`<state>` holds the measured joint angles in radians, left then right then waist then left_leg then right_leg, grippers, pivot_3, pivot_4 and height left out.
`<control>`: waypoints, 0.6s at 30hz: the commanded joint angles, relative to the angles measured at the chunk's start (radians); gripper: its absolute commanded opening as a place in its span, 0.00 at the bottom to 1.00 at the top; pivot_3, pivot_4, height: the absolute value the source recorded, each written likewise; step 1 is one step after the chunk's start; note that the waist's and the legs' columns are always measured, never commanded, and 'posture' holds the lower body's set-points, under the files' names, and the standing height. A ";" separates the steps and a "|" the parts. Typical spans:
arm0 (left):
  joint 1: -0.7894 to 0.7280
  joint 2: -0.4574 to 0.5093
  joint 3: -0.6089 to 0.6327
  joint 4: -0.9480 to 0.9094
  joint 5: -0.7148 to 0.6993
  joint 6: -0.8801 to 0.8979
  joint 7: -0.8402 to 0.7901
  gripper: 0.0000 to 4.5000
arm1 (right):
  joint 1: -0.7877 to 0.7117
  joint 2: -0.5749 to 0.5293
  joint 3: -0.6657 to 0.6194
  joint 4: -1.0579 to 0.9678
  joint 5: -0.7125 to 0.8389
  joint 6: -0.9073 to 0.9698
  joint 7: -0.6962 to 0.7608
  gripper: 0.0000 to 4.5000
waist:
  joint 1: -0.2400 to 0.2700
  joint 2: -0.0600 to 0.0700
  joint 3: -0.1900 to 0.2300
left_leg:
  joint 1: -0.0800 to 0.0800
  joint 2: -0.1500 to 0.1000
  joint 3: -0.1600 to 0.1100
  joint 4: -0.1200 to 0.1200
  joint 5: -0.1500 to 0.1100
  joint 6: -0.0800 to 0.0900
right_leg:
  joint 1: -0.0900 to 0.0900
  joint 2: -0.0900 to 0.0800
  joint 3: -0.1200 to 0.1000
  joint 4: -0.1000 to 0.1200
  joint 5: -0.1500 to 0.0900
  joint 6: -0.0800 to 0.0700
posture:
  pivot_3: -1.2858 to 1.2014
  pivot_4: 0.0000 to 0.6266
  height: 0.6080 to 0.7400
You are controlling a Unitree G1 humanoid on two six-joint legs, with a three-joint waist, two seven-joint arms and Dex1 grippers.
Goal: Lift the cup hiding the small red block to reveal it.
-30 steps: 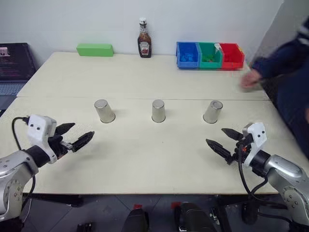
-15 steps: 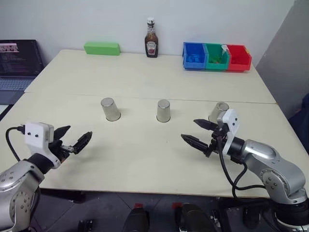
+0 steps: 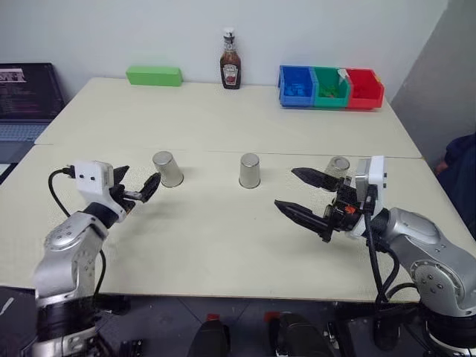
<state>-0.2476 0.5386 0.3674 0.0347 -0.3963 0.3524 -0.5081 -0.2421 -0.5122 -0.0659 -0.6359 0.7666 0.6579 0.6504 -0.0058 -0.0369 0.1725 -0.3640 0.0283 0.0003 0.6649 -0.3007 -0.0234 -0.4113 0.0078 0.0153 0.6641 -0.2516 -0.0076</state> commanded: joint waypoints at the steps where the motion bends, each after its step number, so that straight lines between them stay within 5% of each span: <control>1: -0.048 -0.009 -0.024 0.063 0.023 -0.069 -0.014 1.00 | 0.002 -0.013 -0.030 -0.026 0.002 -0.028 -0.011 0.99 | 0.001 0.000 0.000 | 0.000 0.000 0.000 0.000 0.000 0.000 | 0.000 0.000 0.000 0.000 0.000 0.000 | 0.52 0.24 1.00; 18: -0.326 -0.060 -0.111 0.585 0.125 -0.342 -0.059 1.00 | 0.085 -0.050 -0.012 0.023 -0.057 -0.095 0.035 0.99 | 0.003 0.000 0.000 | 0.000 0.000 0.000 0.000 0.000 0.000 | 0.000 0.000 -0.001 0.000 0.000 0.000 | 0.52 0.24 1.00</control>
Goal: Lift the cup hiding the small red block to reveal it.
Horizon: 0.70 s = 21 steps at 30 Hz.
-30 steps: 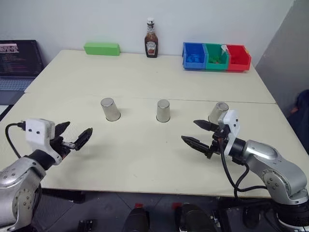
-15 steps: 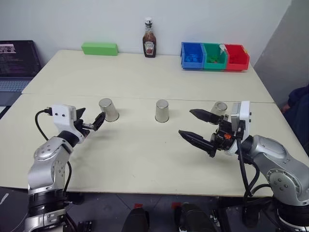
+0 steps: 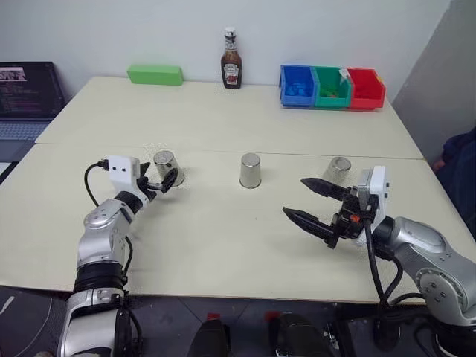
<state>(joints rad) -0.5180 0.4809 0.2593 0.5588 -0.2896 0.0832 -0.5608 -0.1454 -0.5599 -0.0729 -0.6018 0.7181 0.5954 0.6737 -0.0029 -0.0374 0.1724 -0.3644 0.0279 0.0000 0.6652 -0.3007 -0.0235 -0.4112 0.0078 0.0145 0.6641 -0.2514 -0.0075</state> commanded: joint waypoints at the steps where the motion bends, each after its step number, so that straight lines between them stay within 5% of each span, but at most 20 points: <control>1: -0.071 -0.005 -0.004 0.090 0.024 -0.090 -0.004 1.00 | -0.013 -0.002 -0.004 -0.009 -0.010 -0.034 0.012 0.99 | 0.000 0.000 0.000 | 0.000 0.000 0.000 0.000 0.000 0.000 | 0.000 0.000 0.000 0.000 0.000 0.000 | 0.52 0.24 1.00; 7: -0.150 -0.021 -0.006 0.217 0.037 -0.164 -0.001 1.00 | -0.010 0.004 0.000 -0.013 -0.008 -0.037 0.006 0.99 | 0.001 0.000 0.000 | 0.000 0.000 0.000 0.000 0.000 0.000 | 0.000 0.000 0.000 0.000 0.000 0.000 | 0.52 0.24 1.00; 16: -0.163 -0.006 0.005 0.294 0.036 -0.201 -0.011 0.62 | -0.007 0.012 -0.008 -0.022 0.001 -0.028 -0.019 1.00 | 0.000 0.000 0.000 | 0.000 0.000 0.000 0.000 0.000 0.000 | 0.000 0.000 0.000 0.000 0.000 0.000 | 0.52 0.24 1.00; 21: -0.168 0.000 0.005 0.298 0.038 -0.219 -0.011 0.62 | -0.010 0.013 -0.002 -0.023 0.002 -0.027 -0.028 1.00 | -0.001 0.000 0.000 | 0.000 0.000 0.000 0.000 0.000 0.000 | 0.000 0.000 0.000 0.001 0.000 0.000 | 0.52 0.24 1.00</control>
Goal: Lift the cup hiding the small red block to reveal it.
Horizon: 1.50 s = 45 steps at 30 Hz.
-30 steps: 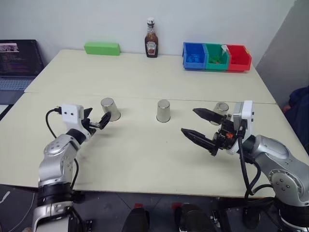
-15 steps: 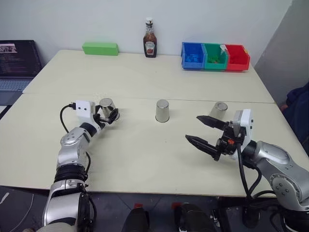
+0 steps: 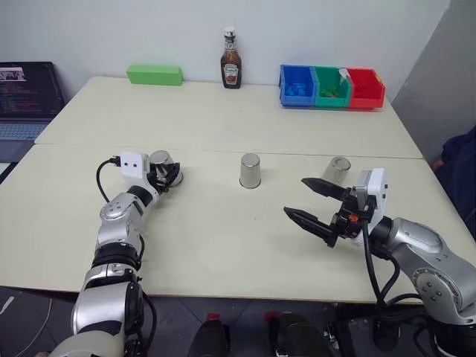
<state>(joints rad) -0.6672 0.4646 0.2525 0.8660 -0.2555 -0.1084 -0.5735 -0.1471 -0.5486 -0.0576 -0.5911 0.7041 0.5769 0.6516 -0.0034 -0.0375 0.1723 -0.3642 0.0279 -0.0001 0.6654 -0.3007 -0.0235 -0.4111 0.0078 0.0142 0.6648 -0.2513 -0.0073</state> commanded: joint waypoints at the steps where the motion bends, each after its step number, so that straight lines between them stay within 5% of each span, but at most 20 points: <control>1: -0.019 0.018 0.007 -0.024 0.010 -0.031 0.009 0.62 | -0.009 0.002 -0.016 -0.032 0.016 -0.009 -0.006 1.00 | 0.000 0.000 0.000 | 0.000 0.000 0.000 0.000 0.000 0.000 | 0.000 0.000 0.000 0.000 0.000 0.000 | 0.52 0.24 1.00; 7: 0.031 0.055 0.025 -0.329 -0.013 0.087 0.062 0.62 | -0.005 0.006 -0.010 -0.031 0.016 -0.010 -0.008 1.00 | 0.000 -0.001 0.001 | -0.001 0.001 0.000 0.000 0.000 0.000 | 0.000 0.000 0.000 0.000 0.000 0.000 | 0.52 0.24 1.00; 14: 0.283 0.130 0.150 -0.762 -0.053 0.376 0.200 0.62 | 0.002 0.034 0.019 -0.015 0.000 -0.025 -0.001 1.00 | -0.016 0.000 0.000 | 0.001 0.001 0.000 -0.002 0.000 0.000 | 0.000 -0.001 0.001 0.000 0.000 0.000 | 0.52 0.24 1.00; 20: 0.369 0.128 0.223 -0.702 -0.062 0.355 0.225 0.62 | -0.002 0.046 0.031 -0.012 0.001 -0.019 0.002 1.00 | -0.011 0.000 0.000 | 0.001 0.001 -0.001 -0.001 0.000 0.000 | 0.000 -0.001 -0.001 0.001 0.000 0.000 | 0.52 0.24 1.00; 34: 0.211 0.086 0.147 -0.338 -0.035 0.170 0.124 0.62 | 0.000 0.037 0.019 0.000 -0.019 -0.038 0.012 1.00 | -0.001 -0.001 0.000 | 0.000 0.000 0.000 0.001 0.000 0.000 | 0.001 -0.001 0.000 0.000 0.001 0.002 | 0.52 0.24 1.00; 41: 0.225 0.079 0.139 -0.309 -0.040 0.160 0.108 0.99 | 0.000 0.036 0.019 -0.007 -0.018 -0.037 -0.001 1.00 | 0.000 -0.002 -0.001 | 0.000 0.000 0.000 0.000 0.000 0.000 | 0.000 -0.001 0.000 0.000 0.001 0.002 | 0.52 0.24 1.00; 45: 0.278 0.078 0.146 -0.393 -0.057 0.195 0.104 0.99 | -0.002 0.036 0.021 -0.011 -0.017 -0.035 -0.010 1.00 | -0.002 -0.002 0.000 | 0.000 0.000 0.000 0.000 0.000 0.000 | 0.000 -0.001 0.000 0.000 0.001 0.002 | 0.52 0.24 1.00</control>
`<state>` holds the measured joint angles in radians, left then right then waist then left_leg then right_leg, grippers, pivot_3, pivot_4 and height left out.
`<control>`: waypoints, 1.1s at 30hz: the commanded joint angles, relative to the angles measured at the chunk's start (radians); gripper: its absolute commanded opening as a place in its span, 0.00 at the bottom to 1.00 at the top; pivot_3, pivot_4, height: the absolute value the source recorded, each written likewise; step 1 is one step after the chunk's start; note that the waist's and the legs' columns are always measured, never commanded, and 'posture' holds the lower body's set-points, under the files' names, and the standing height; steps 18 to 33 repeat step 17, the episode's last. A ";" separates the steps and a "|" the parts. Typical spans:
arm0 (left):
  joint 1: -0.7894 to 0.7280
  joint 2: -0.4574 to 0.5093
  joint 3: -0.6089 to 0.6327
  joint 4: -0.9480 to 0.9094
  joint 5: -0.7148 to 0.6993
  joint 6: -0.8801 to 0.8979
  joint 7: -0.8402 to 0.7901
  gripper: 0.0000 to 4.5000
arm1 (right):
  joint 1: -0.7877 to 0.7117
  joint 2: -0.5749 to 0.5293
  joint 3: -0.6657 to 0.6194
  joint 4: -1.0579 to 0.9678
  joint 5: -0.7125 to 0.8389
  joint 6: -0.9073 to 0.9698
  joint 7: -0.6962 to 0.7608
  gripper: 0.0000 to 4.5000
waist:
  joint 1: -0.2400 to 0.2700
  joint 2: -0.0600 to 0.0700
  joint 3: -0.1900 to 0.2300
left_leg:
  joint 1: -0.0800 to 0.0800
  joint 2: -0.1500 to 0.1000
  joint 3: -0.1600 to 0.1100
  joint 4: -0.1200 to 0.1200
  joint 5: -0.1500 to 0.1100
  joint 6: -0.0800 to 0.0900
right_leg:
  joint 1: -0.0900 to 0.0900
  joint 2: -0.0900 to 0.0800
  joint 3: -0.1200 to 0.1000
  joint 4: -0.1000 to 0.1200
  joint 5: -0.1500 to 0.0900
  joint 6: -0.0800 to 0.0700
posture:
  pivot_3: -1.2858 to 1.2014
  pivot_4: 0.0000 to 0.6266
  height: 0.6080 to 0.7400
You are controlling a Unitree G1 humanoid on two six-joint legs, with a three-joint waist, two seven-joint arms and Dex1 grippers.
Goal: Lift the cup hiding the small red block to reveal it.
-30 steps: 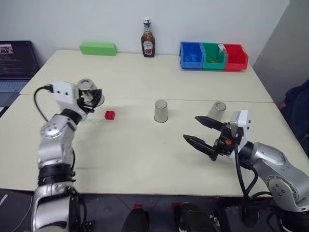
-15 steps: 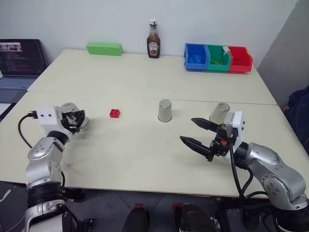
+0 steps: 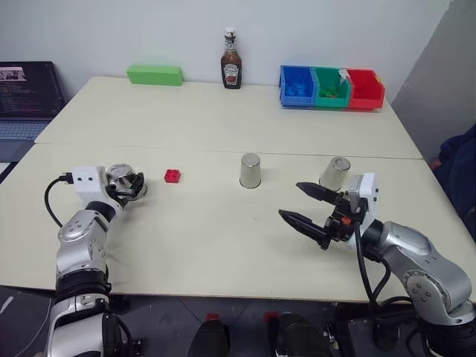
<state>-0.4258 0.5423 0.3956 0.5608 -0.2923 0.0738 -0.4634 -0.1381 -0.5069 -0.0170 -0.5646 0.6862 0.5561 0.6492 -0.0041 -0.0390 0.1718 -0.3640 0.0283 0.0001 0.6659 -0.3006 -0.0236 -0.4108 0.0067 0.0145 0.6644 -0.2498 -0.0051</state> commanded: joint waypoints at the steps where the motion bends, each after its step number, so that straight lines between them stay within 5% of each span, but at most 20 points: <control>1: 0.081 0.006 0.009 -0.154 -0.027 0.038 -0.007 0.99 | -0.007 -0.008 -0.022 -0.041 0.000 -0.013 -0.011 1.00 | -0.002 0.000 0.000 | 0.000 0.000 0.000 0.000 0.000 0.000 | 0.000 0.000 0.000 0.000 0.000 0.000 | 0.52 0.24 1.00; 5: 0.244 0.016 0.039 -0.404 -0.068 0.162 0.008 0.99 | 0.024 -0.020 -0.042 -0.055 0.004 -0.006 -0.023 1.00 | -0.004 0.000 0.000 | 0.000 0.001 0.000 -0.001 0.000 0.000 | 0.000 0.000 0.000 0.000 0.000 0.000 | 0.52 0.24 1.00; 9: 0.567 -0.005 0.065 -0.849 -0.169 0.365 0.014 0.99 | 0.128 -0.031 -0.086 -0.095 0.015 0.007 -0.059 1.00 | -0.008 -0.001 -0.001 | 0.000 0.001 0.000 -0.003 0.000 0.000 | -0.001 -0.002 0.000 -0.002 0.000 0.000 | 0.52 0.24 1.00; 14: 0.722 -0.033 0.067 -1.139 -0.248 0.482 0.067 0.99 | 0.229 -0.044 -0.113 -0.160 0.017 0.022 -0.100 1.00 | 0.007 0.000 0.000 | 0.000 -0.001 0.001 -0.001 -0.001 -0.002 | 0.001 -0.005 -0.001 -0.002 -0.004 0.004 | 0.52 0.24 1.00; 33: 0.714 -0.045 0.086 -1.195 -0.281 0.508 0.099 0.99 | 0.229 -0.059 -0.128 -0.176 0.030 0.044 -0.117 1.00 | 0.008 0.002 0.001 | 0.003 0.000 0.003 0.000 0.001 0.001 | 0.005 -0.005 -0.002 -0.001 -0.005 0.003 | 0.52 0.24 1.00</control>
